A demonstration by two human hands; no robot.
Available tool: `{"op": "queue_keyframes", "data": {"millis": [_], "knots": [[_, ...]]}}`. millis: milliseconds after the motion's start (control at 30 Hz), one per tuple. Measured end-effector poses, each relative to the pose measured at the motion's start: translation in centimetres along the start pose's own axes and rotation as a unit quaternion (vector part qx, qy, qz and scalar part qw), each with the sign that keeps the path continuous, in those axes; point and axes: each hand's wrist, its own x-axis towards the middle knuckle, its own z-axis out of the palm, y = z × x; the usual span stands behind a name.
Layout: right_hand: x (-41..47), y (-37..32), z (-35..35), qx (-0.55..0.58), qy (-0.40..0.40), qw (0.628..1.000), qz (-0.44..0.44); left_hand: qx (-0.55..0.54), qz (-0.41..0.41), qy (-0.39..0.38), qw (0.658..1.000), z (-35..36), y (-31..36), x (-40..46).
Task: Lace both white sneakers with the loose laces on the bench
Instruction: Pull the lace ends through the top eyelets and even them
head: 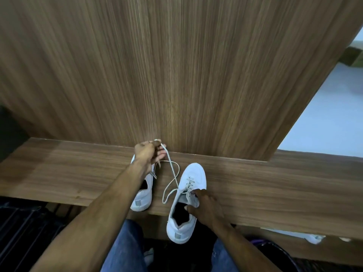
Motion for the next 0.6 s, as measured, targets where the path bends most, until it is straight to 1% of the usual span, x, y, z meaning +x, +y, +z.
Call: {"op": "queue_keyframes", "data": {"millis": [67, 133, 200, 233, 267, 300, 333, 367, 400, 433, 467, 500, 533, 567, 600], "knots": [[0.1, 0.0, 0.2, 0.01, -0.005, 1.0, 0.001, 0.028, 0.002, 0.001, 1.0, -0.1, 0.3, 0.1], [0.2, -0.1, 0.3, 0.014, -0.006, 1.0, -0.001, 0.045, -0.02, 0.007, 0.999, -0.4, -0.8, 0.3], [0.2, 0.0, 0.2, 0.019, -0.002, 1.0, -0.001, 0.061, -0.04, 0.031, 0.997, -0.9, -2.5, 0.3], [0.2, 0.0, 0.2, 0.022, -0.001, 1.0, -0.002, 0.098, -0.03, 0.055, 0.993, -1.1, -3.4, 0.3], [0.2, 0.2, 0.2, 0.024, -0.002, 1.0, -0.003, 0.171, -0.011, 0.073, 0.983, -1.4, -4.4, 0.3], [0.3, 0.3, 0.2, 0.027, -0.003, 1.0, -0.002, 0.279, 0.011, 0.078, 0.957, -1.8, -5.4, 0.1], [0.3, 0.5, 0.3, 0.031, -0.004, 1.0, -0.001, 0.387, 0.045, 0.081, 0.918, -2.1, -6.4, -0.2], [0.4, 0.7, 0.5, 0.032, -0.004, 0.999, -0.002, 0.471, 0.085, 0.084, 0.874, -2.2, -7.3, -0.8], [0.6, 0.8, 0.6, 0.033, -0.003, 0.999, -0.006, 0.541, 0.134, 0.08, 0.827, -2.1, -7.9, -1.3], [0.8, 0.9, 0.8, 0.036, -0.005, 0.999, -0.007, 0.593, 0.177, 0.059, 0.783, -2.0, -8.6, -1.5], [0.9, 0.9, 0.9, 0.039, -0.008, 0.999, -0.009, 0.631, 0.204, 0.009, 0.749, -1.7, -9.1, -1.3], [1.1, 1.1, 1.0, 0.042, -0.008, 0.999, -0.011, 0.656, 0.199, -0.053, 0.726, -1.5, -9.5, -1.3], [1.2, 1.1, 1.0, 0.043, -0.007, 0.999, -0.012, 0.669, 0.17, -0.12, 0.714, -1.3, -10.0, -1.0], [1.3, 1.3, 1.0, 0.045, -0.007, 0.999, -0.012, 0.66, 0.13, -0.169, 0.721, -1.1, -10.3, -1.0], [1.2, 1.4, 1.1, 0.048, -0.009, 0.999, -0.011, 0.632, 0.085, -0.193, 0.746, -0.8, -10.5, -0.9]]}}
